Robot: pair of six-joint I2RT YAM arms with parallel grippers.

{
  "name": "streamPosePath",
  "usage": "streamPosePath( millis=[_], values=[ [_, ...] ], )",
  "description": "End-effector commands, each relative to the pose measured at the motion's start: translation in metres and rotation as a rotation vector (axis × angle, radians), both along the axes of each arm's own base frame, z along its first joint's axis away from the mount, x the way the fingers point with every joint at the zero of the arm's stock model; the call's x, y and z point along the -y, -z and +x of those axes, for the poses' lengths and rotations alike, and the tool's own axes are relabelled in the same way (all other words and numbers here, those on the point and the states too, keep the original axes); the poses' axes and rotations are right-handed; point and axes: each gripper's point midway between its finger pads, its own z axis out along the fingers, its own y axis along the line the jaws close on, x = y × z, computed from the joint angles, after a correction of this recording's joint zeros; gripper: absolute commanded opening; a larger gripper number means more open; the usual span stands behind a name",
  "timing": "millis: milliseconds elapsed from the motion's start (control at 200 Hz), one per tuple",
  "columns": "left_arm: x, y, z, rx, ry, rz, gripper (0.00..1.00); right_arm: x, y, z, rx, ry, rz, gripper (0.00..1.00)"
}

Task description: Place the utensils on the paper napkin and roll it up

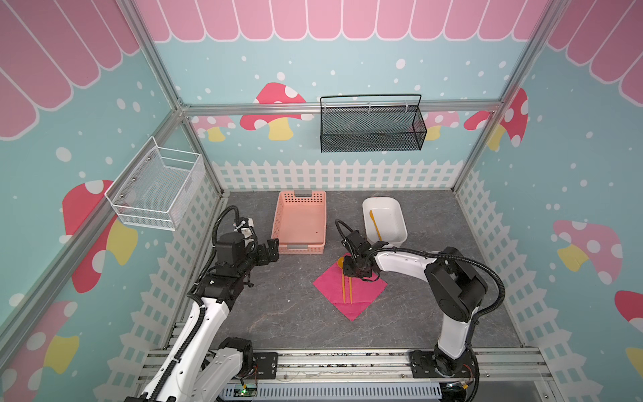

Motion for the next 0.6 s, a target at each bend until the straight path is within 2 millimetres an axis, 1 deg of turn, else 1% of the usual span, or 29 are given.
streamPosePath(
  millis=[0, 490, 595],
  values=[
    [-0.0036, -0.0073, -0.0014, 0.016, -0.014, 0.003, 1.0, -0.001, 0.0047, 0.0021, -0.007, 0.009, -0.011, 0.15],
    [-0.0041, -0.0064, -0.0012, 0.013, -0.016, 0.005, 1.0, -0.0017, 0.0045, 0.0037, -0.003, 0.01, -0.008, 0.13],
    [-0.0043, -0.007, -0.0013, 0.016, -0.016, 0.006, 1.0, -0.0017, 0.0045, 0.0037, -0.003, 0.01, -0.008, 0.18]
  ],
)
